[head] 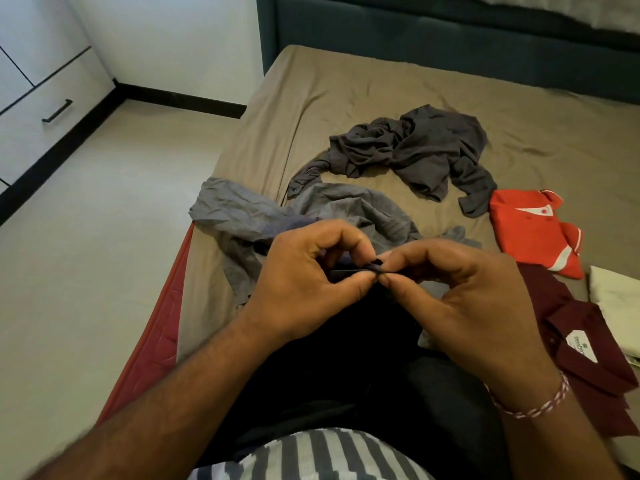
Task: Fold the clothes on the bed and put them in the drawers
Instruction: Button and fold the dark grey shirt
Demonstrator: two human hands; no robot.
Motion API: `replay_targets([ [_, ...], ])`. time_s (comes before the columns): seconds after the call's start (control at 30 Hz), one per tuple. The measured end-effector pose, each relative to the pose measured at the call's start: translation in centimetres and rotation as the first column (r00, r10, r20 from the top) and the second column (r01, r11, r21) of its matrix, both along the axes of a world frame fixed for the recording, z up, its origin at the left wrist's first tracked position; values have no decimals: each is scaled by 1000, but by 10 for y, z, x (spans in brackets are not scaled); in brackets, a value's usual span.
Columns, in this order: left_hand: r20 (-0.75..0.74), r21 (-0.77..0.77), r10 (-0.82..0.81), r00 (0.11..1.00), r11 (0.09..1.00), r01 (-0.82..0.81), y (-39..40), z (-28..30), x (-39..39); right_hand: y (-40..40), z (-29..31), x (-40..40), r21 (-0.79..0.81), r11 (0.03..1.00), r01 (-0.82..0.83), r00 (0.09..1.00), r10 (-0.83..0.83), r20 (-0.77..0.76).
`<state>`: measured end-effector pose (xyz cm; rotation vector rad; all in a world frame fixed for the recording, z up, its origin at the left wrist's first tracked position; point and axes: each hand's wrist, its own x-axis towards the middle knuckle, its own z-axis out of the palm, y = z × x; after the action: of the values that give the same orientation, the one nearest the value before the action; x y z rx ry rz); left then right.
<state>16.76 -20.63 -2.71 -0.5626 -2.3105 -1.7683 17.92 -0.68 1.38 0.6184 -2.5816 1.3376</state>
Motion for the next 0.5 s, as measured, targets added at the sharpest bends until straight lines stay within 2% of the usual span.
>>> replay_targets([
  [0.1,-16,22,71,997,997,-71,2,-2,4,1,-3,0,-80,997,9,999,-5,48],
  [0.23,-160,-78,147,976,984,-161,7,1,8,0,-7,0,-60,998,31,999,-28,45],
  [0.4,-268,-167,130,955,970,-179,6,4,8,4,-10,-4,-32,999,-42,993,45,109],
  [0.5,-258,-145,119,959,977,-160,6,2,8,8,-11,-7,-10,996,-84,978,84,191],
])
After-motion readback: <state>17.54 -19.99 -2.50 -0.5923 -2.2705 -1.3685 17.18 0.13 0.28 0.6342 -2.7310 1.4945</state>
